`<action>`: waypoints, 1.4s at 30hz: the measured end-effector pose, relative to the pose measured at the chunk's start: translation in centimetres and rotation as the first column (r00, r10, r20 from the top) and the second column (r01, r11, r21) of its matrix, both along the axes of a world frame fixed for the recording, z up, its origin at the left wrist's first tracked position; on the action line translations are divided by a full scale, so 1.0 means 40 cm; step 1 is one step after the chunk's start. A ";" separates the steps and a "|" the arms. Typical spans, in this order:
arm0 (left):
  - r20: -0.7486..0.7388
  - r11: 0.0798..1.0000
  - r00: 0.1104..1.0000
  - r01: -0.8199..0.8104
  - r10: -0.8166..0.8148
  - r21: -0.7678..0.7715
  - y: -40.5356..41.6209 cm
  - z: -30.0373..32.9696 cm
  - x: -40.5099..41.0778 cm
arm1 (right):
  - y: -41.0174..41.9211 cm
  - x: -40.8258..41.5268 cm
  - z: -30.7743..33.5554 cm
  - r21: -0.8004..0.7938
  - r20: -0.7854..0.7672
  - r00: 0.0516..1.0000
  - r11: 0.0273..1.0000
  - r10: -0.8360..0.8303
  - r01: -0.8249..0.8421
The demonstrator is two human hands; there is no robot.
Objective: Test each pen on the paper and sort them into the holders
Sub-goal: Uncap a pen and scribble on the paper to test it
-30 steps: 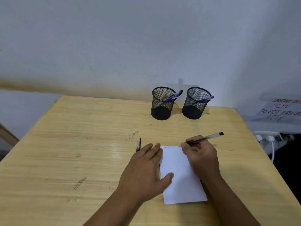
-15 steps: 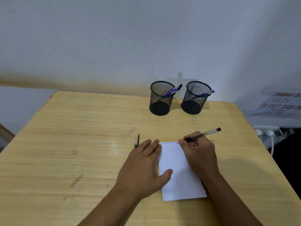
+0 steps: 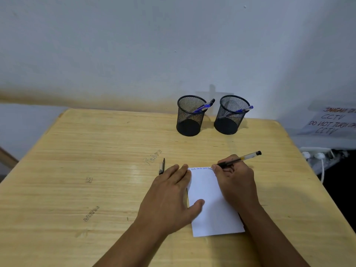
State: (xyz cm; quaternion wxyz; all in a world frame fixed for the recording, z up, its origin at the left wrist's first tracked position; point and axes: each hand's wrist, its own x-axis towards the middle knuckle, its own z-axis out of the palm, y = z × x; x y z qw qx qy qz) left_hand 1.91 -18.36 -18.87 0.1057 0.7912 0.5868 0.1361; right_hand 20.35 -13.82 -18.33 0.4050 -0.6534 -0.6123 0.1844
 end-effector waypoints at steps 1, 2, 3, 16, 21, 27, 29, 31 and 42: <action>0.002 1.000 1.000 -0.001 0.001 -0.002 0.000 0.000 0.000 | 0.000 0.001 0.000 0.000 -0.007 1.000 1.000 0.000 0.000; 0.002 1.000 1.000 -0.001 0.001 -0.004 0.000 -0.001 0.000 | 0.001 0.001 0.001 -0.001 -0.024 1.000 1.000 -0.001 0.001; 0.002 1.000 1.000 -0.002 0.002 -0.005 0.000 -0.001 0.000 | 0.001 0.002 0.001 -0.006 -0.042 0.999 1.000 -0.003 0.003; -0.001 1.000 1.000 -0.005 0.005 -0.012 -0.001 0.000 0.000 | -0.003 -0.004 0.001 -0.040 -0.084 0.996 0.999 -0.025 0.022; -0.011 1.000 1.000 -0.005 0.004 -0.014 0.000 0.000 0.000 | -0.004 -0.005 -0.001 -0.052 -0.085 0.996 0.999 -0.019 0.015; -0.004 1.000 1.000 -0.005 0.005 -0.015 -0.002 -0.001 -0.002 | -0.005 -0.004 0.001 -0.054 -0.079 0.997 0.999 -0.006 0.002; -0.001 1.000 1.000 -0.004 0.004 -0.011 -0.002 0.000 -0.001 | -0.006 -0.003 0.002 -0.051 -0.086 0.996 0.999 -0.010 0.005; 0.004 1.000 1.000 -0.003 0.003 -0.007 -0.003 0.000 0.000 | -0.005 -0.001 0.003 -0.057 -0.125 0.992 0.998 -0.029 0.022; -0.001 1.000 1.000 0.004 -0.004 0.011 -0.003 -0.002 -0.003 | -0.006 -0.008 0.004 -0.058 -0.093 0.995 0.998 -0.027 0.021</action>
